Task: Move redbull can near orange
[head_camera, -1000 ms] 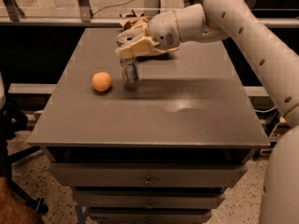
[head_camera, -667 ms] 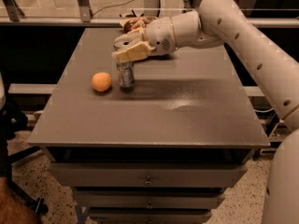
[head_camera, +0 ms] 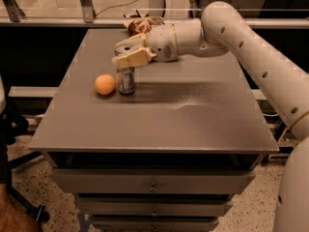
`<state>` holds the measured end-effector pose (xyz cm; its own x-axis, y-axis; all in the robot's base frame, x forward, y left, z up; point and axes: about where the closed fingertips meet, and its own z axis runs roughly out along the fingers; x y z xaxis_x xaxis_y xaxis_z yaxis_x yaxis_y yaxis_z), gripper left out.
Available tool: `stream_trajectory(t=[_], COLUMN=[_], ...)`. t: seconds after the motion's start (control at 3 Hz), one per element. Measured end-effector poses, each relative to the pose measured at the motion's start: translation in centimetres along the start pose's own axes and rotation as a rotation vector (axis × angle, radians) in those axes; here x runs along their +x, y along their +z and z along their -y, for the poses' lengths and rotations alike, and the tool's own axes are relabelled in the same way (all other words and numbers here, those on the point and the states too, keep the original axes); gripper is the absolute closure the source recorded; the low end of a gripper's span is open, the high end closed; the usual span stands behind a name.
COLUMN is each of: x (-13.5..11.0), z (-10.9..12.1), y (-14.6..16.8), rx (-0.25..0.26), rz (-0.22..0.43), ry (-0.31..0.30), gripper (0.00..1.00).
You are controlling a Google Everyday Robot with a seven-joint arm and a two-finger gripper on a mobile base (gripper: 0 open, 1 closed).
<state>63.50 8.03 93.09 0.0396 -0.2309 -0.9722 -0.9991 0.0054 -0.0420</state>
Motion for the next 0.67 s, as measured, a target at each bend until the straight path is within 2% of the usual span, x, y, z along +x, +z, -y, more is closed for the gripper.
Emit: stream_trajectory(t=[0.33,0.67], x=[0.53,0.5], z=[-0.06,-0.15], y=[0.73,1.01], rx=[-0.024,-0.029], rz=[0.004,0.004], ry=[0.034,0.035], gripper=[0.82,0.59])
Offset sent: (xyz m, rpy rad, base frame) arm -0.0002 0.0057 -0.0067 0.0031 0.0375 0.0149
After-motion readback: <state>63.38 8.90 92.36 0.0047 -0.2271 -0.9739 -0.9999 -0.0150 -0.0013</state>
